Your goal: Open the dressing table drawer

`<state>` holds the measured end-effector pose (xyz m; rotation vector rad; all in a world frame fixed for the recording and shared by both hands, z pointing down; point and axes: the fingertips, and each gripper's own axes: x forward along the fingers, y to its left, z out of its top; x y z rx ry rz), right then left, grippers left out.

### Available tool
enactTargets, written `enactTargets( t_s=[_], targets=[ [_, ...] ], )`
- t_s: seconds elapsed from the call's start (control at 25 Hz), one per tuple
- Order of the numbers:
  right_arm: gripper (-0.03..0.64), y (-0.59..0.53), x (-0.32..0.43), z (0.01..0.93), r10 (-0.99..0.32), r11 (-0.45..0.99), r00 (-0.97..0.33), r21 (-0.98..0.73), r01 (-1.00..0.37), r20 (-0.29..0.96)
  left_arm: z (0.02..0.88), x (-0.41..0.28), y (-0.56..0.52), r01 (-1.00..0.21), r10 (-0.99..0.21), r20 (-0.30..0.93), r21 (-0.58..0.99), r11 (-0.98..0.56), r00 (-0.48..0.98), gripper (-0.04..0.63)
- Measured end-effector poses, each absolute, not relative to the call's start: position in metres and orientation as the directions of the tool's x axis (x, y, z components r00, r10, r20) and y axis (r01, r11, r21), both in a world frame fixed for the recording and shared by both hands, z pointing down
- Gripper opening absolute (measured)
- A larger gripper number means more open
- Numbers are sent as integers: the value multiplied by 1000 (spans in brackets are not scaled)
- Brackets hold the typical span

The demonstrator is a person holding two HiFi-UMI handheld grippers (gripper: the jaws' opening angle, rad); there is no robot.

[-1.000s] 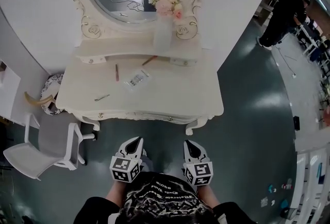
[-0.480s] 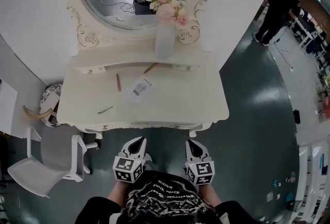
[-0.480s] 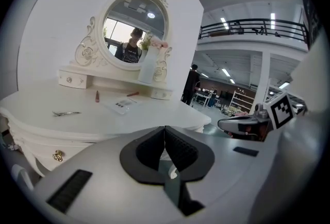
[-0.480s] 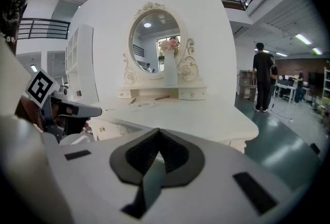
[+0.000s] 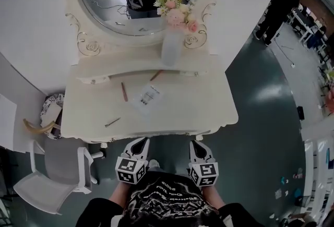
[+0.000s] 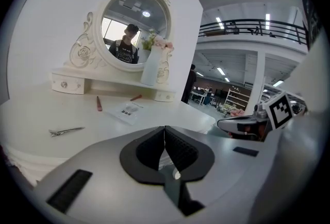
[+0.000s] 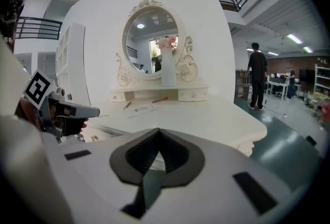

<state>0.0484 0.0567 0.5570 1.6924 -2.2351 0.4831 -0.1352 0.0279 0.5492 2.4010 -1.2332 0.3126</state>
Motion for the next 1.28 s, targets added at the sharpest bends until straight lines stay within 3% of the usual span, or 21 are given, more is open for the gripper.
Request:
enactTargets(
  t_s=[1.28],
  targets=[
    [11, -16, 71, 565, -862, 199, -245, -147, -969, 444, 545, -138, -35, -843, -751, 386, 287, -454, 536, 17]
  ],
)
